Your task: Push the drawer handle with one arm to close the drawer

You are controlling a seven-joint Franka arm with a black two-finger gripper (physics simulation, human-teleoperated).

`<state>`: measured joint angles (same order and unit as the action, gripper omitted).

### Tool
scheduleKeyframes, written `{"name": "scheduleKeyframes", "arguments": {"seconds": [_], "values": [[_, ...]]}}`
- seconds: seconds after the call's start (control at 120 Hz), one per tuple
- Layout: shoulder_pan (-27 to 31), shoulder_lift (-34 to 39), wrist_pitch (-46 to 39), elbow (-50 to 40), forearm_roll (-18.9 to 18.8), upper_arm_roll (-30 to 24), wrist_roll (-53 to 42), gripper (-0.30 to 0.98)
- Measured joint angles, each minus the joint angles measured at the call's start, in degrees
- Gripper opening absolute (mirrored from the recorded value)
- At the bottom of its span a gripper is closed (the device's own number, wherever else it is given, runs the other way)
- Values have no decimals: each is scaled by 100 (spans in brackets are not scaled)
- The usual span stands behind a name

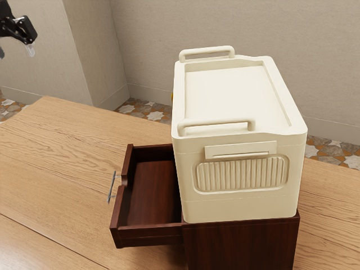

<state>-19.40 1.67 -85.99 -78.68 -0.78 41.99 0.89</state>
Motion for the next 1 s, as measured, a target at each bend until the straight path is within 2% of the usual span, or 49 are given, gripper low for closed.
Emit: {"name": "scheduleKeyframes", "arguments": {"seconds": [0.2,0.258,0.317,0.358,0.475,0.692,0.8,0.917,1.0], "values": [[-892,6,10,-1,5,-27,11,66],[200,18,21,-25,47,-1255,13,66],[669,23,43,-7,72,-1776,16,66],[800,87,96,144,96,-1915,18,66],[1250,982,296,680,207,-2280,26,66],[1146,1110,428,644,364,-2529,30,66],[959,1742,436,-610,400,-2631,29,66],[1193,3899,-15,-3873,392,-3086,30,66],[1718,4719,-271,-5585,380,-3170,34,66]]}}
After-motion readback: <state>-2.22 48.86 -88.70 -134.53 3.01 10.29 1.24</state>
